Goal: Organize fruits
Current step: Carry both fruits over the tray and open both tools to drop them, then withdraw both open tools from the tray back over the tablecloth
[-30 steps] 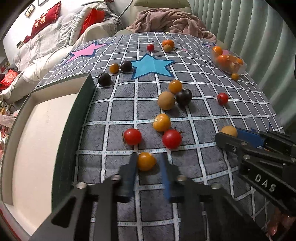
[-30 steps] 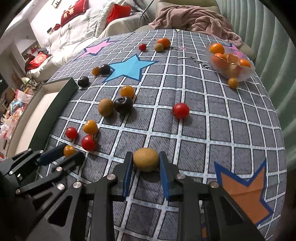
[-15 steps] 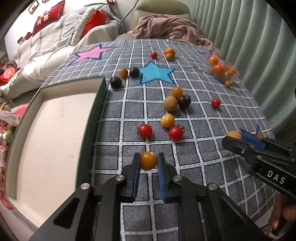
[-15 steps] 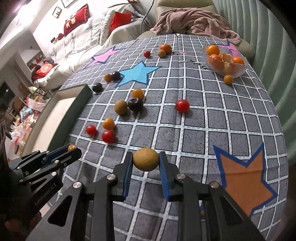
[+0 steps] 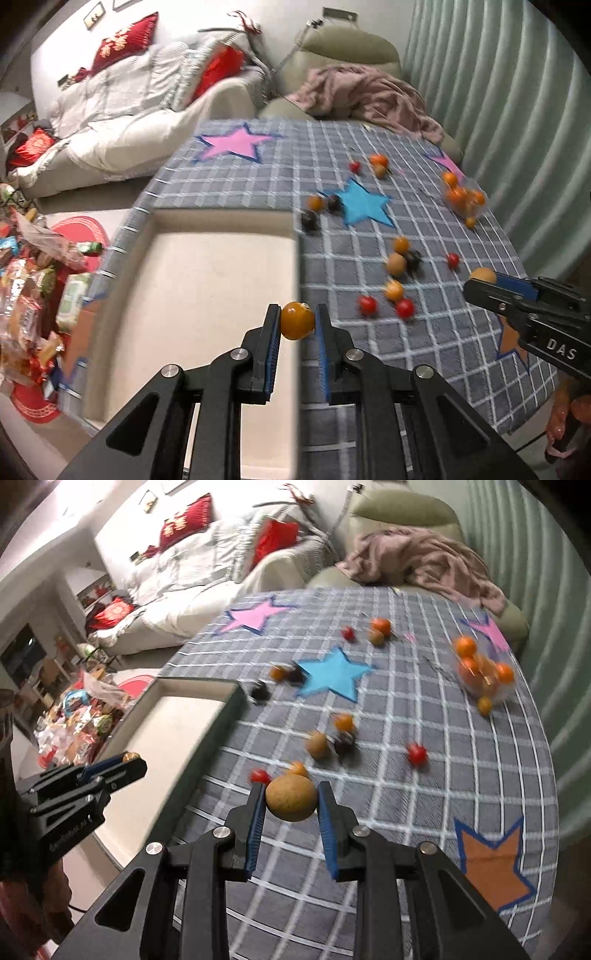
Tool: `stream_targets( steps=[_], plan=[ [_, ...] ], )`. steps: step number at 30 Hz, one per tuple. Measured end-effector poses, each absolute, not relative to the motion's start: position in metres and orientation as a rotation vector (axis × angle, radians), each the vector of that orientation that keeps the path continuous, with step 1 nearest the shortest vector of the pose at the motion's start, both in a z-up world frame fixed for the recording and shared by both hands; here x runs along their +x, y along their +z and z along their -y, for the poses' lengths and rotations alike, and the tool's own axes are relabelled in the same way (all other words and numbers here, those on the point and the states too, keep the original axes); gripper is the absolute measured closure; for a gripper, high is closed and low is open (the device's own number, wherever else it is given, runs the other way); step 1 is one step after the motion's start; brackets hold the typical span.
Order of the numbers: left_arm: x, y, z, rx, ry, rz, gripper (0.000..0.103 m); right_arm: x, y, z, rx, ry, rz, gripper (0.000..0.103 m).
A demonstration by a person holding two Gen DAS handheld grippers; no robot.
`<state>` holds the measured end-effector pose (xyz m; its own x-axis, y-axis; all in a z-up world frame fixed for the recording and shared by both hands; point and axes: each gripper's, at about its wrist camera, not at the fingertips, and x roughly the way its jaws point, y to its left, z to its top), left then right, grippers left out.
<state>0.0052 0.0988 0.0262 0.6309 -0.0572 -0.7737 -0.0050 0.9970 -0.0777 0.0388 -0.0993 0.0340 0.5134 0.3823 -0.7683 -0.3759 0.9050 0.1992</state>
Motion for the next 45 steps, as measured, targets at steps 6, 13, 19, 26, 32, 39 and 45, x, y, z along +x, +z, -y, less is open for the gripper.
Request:
stream_targets(
  steps=[6,13,19,26,32,39,45],
  plan=[
    [0.019,0.035,-0.148,-0.063,0.059,-0.864,0.083,0.055,0.054,0.044,-0.026,0.539,-0.911,0.072],
    [0.052,0.01,-0.189,-0.046,0.155,-0.909,0.083,0.09,0.041,-0.026,-0.05,0.608,-0.96,0.072],
    [0.079,-0.027,-0.201,-0.037,0.191,-0.977,0.083,0.121,0.004,-0.067,-0.067,0.604,-1.04,0.072],
    [0.098,-0.056,-0.202,-0.026,0.208,-1.02,0.083,0.146,-0.039,-0.094,-0.11,0.579,-1.122,0.073],
    [0.104,-0.066,-0.203,-0.041,0.189,-1.041,0.083,0.149,-0.054,-0.1,-0.161,0.575,-1.144,0.065],
    [0.101,-0.064,-0.214,-0.051,0.253,-1.046,0.04,0.147,-0.039,-0.09,-0.151,0.543,-1.102,0.04],
    [0.086,-0.045,-0.206,-0.002,0.257,-0.963,0.021,0.133,-0.011,-0.079,-0.113,0.562,-1.032,0.002]
  ],
)
